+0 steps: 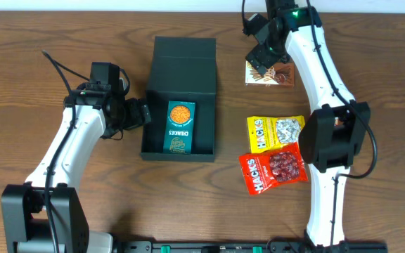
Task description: Pack container
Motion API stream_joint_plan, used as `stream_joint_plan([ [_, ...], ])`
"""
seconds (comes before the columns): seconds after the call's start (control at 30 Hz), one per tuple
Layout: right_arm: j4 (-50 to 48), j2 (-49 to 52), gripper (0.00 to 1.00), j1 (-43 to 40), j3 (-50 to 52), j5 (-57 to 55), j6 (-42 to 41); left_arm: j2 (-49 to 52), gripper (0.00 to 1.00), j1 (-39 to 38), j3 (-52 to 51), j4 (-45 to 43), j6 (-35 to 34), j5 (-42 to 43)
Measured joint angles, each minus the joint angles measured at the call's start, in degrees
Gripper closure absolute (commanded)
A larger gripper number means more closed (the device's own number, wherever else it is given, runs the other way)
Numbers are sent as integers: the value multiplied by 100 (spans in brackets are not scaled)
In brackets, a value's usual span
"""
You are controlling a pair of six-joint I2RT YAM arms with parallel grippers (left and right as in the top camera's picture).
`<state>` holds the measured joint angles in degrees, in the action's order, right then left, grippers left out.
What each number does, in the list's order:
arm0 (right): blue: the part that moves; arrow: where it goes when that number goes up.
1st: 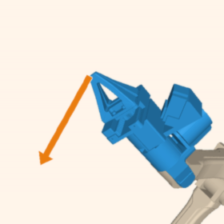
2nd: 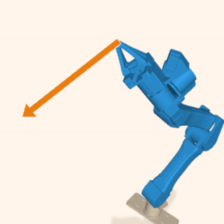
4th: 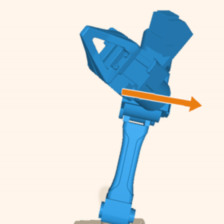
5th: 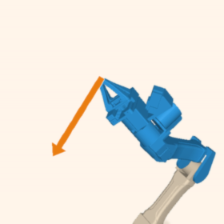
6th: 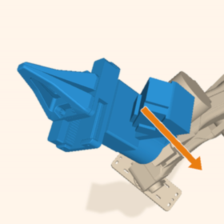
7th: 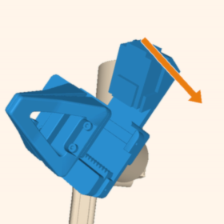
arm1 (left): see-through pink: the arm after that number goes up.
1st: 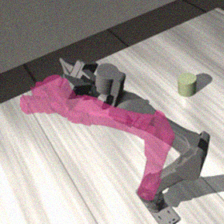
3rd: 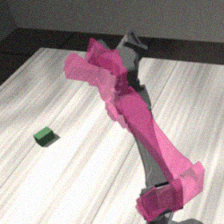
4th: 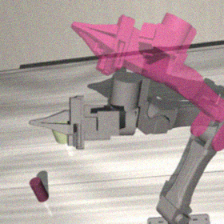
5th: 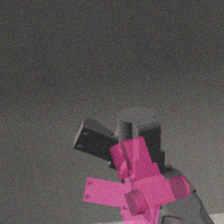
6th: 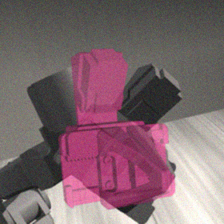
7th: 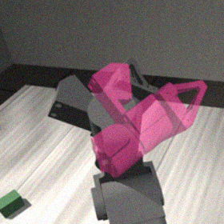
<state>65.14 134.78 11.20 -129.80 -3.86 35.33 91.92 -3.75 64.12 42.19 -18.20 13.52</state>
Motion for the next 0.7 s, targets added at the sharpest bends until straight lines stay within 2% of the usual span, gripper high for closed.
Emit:
stream_joint_plan([
  [0.13,-352,0,1,-22,0,-321,682,0,2,0,0,79,-2,0],
  [0.4,-170,0,1,-44,0,-363,881,0,4,0,0,-48,-2,-2],
  [0.7,37,0,1,-94,0,85,2157,0,5,0,0,-46,-2,-2],
])
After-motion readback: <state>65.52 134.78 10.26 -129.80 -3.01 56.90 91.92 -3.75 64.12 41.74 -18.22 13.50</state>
